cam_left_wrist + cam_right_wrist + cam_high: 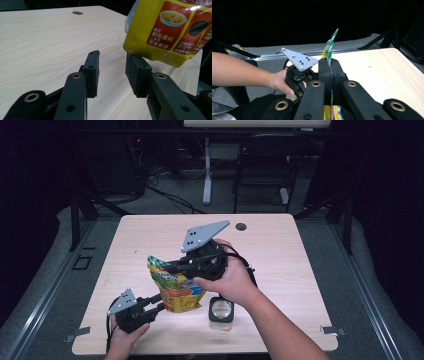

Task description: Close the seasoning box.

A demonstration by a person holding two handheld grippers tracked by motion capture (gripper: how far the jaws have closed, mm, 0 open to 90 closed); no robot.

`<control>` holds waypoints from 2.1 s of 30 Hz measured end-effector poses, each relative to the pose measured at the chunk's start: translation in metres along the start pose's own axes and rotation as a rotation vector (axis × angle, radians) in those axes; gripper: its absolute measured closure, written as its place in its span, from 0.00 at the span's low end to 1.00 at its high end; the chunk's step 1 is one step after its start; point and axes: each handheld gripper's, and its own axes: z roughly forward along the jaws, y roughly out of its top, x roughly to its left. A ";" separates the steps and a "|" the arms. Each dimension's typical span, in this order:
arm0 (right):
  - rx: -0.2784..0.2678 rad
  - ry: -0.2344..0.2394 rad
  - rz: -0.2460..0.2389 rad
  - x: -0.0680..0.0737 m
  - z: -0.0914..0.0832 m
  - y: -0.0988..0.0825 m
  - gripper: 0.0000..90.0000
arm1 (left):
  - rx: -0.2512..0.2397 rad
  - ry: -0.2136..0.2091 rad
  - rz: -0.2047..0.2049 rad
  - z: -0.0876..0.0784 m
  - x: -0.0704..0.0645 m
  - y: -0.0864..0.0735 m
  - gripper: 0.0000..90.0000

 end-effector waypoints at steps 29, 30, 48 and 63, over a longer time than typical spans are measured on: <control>-0.029 -0.093 0.055 0.002 -0.001 -0.003 1.00 | 0.002 0.226 0.057 0.015 -0.042 -0.001 0.70; -0.032 -0.093 0.056 0.003 0.000 -0.003 1.00 | 0.004 0.229 0.056 0.015 -0.043 -0.001 0.70; -0.057 -0.129 0.088 0.005 0.001 -0.001 1.00 | -0.040 0.341 0.094 0.017 -0.062 -0.004 0.65; -0.047 -0.123 0.105 -0.002 -0.003 -0.009 1.00 | -0.035 0.360 0.071 0.008 -0.049 -0.001 0.67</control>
